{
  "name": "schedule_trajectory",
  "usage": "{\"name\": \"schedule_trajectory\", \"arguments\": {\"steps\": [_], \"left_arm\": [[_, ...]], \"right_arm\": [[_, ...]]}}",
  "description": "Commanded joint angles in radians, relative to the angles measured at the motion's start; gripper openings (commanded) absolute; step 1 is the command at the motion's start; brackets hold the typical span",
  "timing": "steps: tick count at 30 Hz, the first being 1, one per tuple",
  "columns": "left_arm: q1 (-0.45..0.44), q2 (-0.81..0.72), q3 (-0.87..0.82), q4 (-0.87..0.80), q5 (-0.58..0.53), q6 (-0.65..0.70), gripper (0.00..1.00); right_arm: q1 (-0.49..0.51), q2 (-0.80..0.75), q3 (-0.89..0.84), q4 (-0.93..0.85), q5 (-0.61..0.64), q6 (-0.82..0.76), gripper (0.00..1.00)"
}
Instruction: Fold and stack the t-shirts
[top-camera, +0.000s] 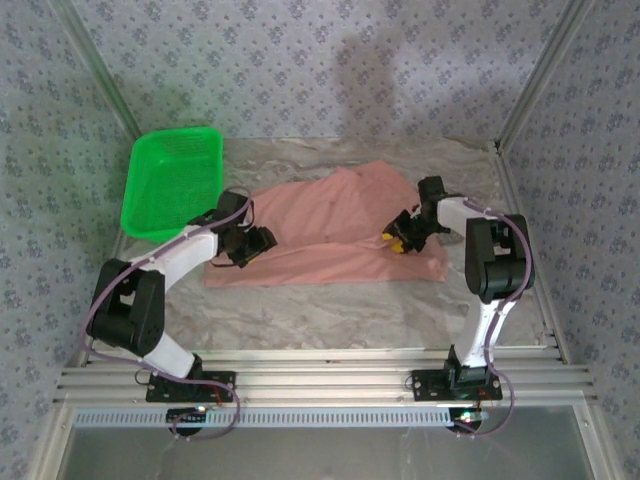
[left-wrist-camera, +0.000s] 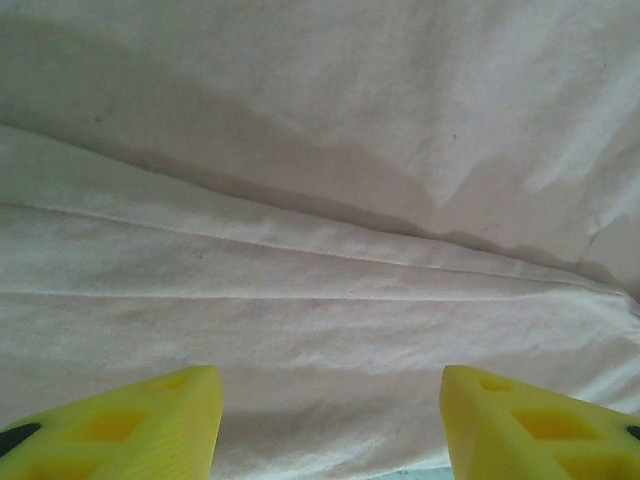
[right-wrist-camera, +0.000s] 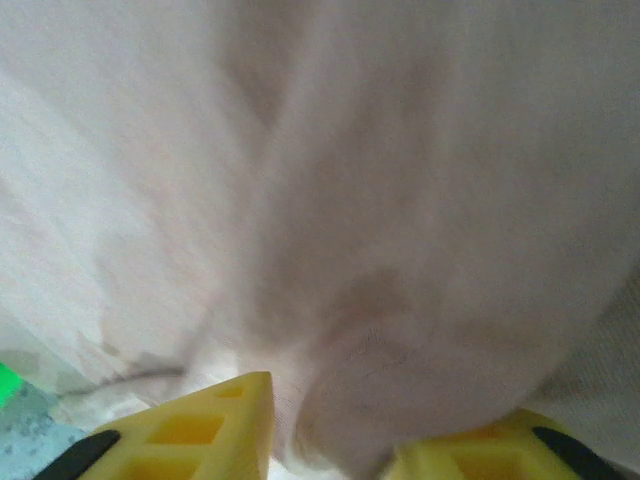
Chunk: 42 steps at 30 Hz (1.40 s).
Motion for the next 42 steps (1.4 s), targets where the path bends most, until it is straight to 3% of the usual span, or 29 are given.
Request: {"name": "schedule_trajectory", "arguments": {"steps": [1, 3, 9, 14, 15, 17, 18, 23, 26, 29, 32, 36, 42], "left_arm": [[0.004, -0.044, -0.008, -0.035, -0.024, 0.01, 0.59], [0.004, -0.05, -0.016, -0.036, -0.029, 0.012, 0.59], [0.008, -0.064, -0.031, -0.045, -0.03, 0.01, 0.59], [0.008, -0.076, -0.028, -0.068, -0.039, 0.022, 0.59], [0.007, -0.079, -0.03, -0.071, -0.037, 0.023, 0.59], [0.006, -0.082, -0.031, -0.079, -0.034, 0.023, 0.59], [0.005, -0.082, -0.032, -0.084, -0.035, 0.024, 0.59], [-0.001, -0.1, -0.039, -0.095, -0.042, 0.03, 0.6], [-0.006, -0.1, -0.039, -0.093, -0.043, 0.031, 0.6], [-0.016, -0.095, -0.033, -0.089, -0.042, 0.038, 0.6], [-0.031, -0.08, -0.028, -0.07, -0.036, 0.035, 0.61], [-0.044, -0.061, -0.03, -0.042, -0.042, -0.002, 0.61], [-0.063, -0.095, -0.03, -0.1, -0.058, -0.045, 0.61]], "right_arm": [[-0.011, 0.032, 0.082, -0.05, 0.034, -0.025, 0.28], [-0.014, 0.062, 0.124, -0.049, 0.029, -0.03, 0.24], [-0.016, 0.178, 0.274, -0.064, -0.013, -0.031, 0.0], [-0.019, 0.241, 0.377, -0.041, -0.03, -0.028, 0.0], [-0.021, 0.253, 0.399, -0.036, -0.039, -0.03, 0.04], [-0.021, 0.267, 0.443, -0.032, -0.06, -0.047, 0.3], [-0.019, 0.265, 0.455, -0.034, -0.071, -0.061, 0.38], [-0.022, 0.156, 0.405, 0.001, -0.122, -0.124, 0.5], [-0.028, 0.032, 0.305, -0.003, -0.122, -0.135, 0.52], [-0.044, -0.092, 0.197, -0.145, 0.009, -0.191, 0.5], [-0.034, -0.183, 0.028, -0.141, 0.142, -0.154, 0.48], [-0.028, -0.173, -0.169, -0.015, 0.265, -0.037, 0.44], [-0.043, -0.227, -0.296, -0.119, 0.455, 0.009, 0.41]]}}
